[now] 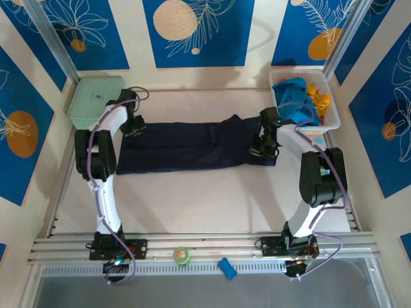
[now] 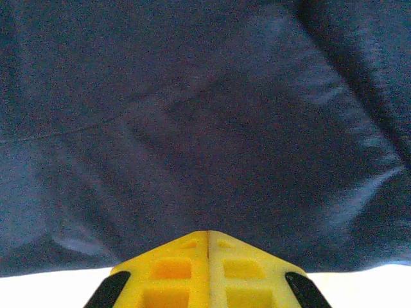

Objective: Fold and stack the t-shirts

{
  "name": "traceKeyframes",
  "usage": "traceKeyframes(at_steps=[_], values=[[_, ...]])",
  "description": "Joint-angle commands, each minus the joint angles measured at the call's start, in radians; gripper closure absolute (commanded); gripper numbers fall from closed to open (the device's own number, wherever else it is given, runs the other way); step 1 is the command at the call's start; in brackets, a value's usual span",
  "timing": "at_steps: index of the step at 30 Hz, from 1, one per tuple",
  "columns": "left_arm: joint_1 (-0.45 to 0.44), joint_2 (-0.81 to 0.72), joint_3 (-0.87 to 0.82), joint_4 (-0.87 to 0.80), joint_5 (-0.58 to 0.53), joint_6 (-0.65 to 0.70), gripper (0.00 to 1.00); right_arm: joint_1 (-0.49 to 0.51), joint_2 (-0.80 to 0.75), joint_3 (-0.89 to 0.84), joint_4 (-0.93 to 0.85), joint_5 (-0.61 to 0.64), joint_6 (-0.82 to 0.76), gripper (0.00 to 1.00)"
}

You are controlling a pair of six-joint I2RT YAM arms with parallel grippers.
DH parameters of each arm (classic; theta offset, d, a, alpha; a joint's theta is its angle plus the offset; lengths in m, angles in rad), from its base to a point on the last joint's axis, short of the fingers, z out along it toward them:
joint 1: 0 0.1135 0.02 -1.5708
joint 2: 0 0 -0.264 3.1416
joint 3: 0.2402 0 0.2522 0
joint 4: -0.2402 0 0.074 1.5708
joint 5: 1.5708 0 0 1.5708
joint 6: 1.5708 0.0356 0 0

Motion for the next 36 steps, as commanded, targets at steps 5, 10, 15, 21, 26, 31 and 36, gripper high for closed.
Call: traceKeyframes(at_steps=[5, 10, 15, 21, 26, 31, 36], values=[[-0.020, 0.065, -0.015, -0.083, -0.058, 0.017, 0.92, -0.026, 0.205, 0.147, -0.027, 0.006, -0.045, 1.00], [-0.033, -0.022, -0.190, -0.054, -0.072, -0.014, 0.92, -0.027, 0.362, 0.307, -0.066, -0.024, -0.055, 1.00], [-0.056, -0.177, -0.432, 0.002, -0.073, -0.048, 0.92, -0.029, 0.546, 0.574, -0.156, -0.050, -0.094, 1.00], [-0.145, -0.405, -0.712, 0.046, -0.015, -0.114, 0.92, -0.030, 0.834, 1.074, -0.352, -0.081, -0.152, 1.00], [-0.265, -0.570, -0.906, 0.061, 0.035, -0.229, 0.92, -0.033, 1.107, 1.576, -0.490, -0.152, -0.126, 1.00], [-0.370, -0.704, -1.043, 0.112, 0.120, -0.353, 0.91, -0.061, 1.083, 1.473, -0.283, -0.308, -0.013, 1.00], [-0.471, -0.801, -1.061, 0.115, 0.163, -0.418, 0.91, -0.065, 1.054, 1.549, -0.271, -0.398, -0.012, 1.00]])
